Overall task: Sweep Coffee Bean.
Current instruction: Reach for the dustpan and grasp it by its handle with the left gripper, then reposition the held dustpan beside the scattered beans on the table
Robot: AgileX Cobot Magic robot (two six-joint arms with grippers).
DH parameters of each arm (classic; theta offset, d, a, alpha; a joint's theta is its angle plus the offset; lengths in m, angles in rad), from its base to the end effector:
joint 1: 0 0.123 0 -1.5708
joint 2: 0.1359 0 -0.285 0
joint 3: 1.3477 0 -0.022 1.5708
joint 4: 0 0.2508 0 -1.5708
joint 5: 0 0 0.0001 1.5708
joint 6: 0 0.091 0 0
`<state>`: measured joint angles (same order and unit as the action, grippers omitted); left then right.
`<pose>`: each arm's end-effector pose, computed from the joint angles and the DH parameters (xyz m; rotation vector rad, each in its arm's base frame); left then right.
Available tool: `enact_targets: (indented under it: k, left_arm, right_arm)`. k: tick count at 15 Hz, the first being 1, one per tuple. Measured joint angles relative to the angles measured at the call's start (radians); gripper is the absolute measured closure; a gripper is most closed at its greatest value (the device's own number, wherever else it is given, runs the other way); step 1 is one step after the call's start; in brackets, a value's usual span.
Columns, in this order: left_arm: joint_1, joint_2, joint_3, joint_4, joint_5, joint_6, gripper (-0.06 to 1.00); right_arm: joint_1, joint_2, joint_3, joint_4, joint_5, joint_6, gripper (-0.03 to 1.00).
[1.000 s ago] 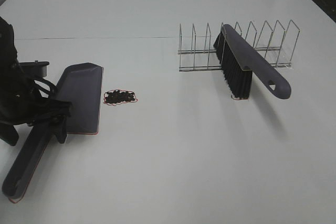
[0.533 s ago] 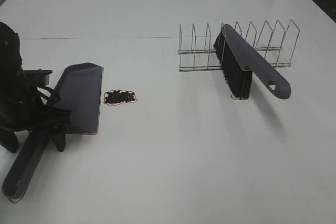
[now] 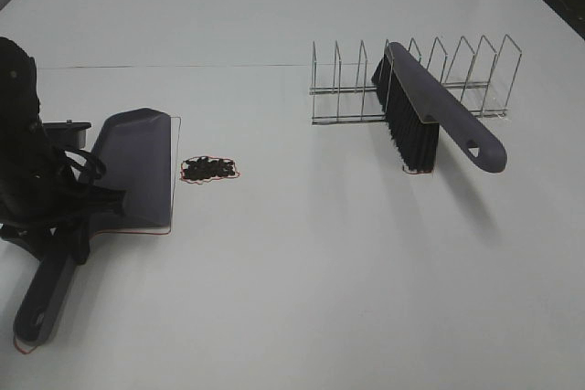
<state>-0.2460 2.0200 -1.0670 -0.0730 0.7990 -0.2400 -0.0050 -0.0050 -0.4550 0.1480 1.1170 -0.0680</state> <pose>0.3171 -0.0845 0.0934 0.0720 -3.0373 0.0392 -0.0037 0.0121 0.2611 -0.0756 2.1324 0.1374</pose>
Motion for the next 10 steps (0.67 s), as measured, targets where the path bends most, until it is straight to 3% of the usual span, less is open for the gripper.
enact_targets:
  k: [6,10]
  left_arm:
    - [0.000,0.000,0.000,0.003,0.001,-0.006,0.61]
    - [-0.002,-0.016,0.002,0.047,0.013,-0.029,0.61]
  right_arm:
    - [0.000,0.000,0.000,0.000,0.000,0.000,0.02]
    - [0.000,0.000,0.000,0.000,0.000,0.000,0.02]
